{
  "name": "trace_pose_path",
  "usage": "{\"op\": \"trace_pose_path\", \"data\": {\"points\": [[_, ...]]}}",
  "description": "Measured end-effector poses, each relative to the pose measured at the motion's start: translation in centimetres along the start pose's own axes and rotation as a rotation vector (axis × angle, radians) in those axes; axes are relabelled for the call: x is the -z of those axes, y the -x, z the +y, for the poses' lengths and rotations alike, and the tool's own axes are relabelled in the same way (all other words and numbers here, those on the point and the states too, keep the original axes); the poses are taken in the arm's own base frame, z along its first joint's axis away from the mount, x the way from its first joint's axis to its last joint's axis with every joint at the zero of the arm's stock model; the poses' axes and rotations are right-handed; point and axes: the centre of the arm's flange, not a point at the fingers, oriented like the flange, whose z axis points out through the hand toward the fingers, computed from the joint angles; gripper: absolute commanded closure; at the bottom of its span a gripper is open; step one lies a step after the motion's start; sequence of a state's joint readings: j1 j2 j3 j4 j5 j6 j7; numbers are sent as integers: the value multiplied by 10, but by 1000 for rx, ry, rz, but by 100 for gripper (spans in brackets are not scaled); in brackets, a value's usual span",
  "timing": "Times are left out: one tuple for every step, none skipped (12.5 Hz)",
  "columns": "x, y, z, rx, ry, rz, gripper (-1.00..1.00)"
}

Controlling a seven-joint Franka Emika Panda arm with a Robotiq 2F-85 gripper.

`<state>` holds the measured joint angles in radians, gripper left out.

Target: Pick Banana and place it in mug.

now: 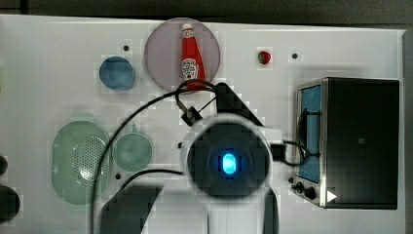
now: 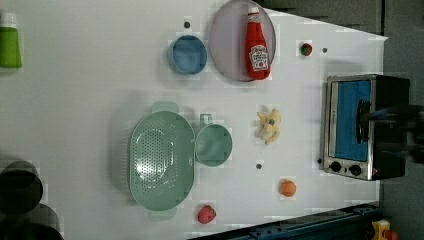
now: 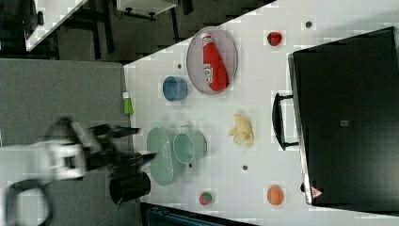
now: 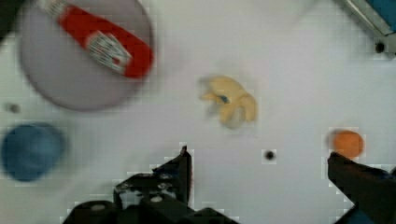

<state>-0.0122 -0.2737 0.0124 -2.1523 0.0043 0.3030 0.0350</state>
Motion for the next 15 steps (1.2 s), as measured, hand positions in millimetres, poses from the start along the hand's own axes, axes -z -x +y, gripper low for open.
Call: {"op": "trace_pose_path", "data": {"points": [[-48,-5,4,10,51,-49,-100],[-94,-9,9,8,88,-82,-100],[-132,-9,13,23,115,-94,-100],[-164,-6,19,28,120,-101,-100],[-186,1,27,50,132,-116,-100],[-204,7,31,83,130,-112,-100],[-214,7,33,124,122,-101,-100],[-222,4,35,173,123,-110,-100],[-229,-3,35,226,113,-108,-100],[-235,-11,35,289,86,-82,-100],[-240,-17,32,353,66,-59,-100],[-249,-24,31,393,48,-47,-100],[-263,-30,29,422,30,-32,-100],[-282,-35,30,449,46,-35,-100],[-304,-34,34,462,57,-58,-100]]}}
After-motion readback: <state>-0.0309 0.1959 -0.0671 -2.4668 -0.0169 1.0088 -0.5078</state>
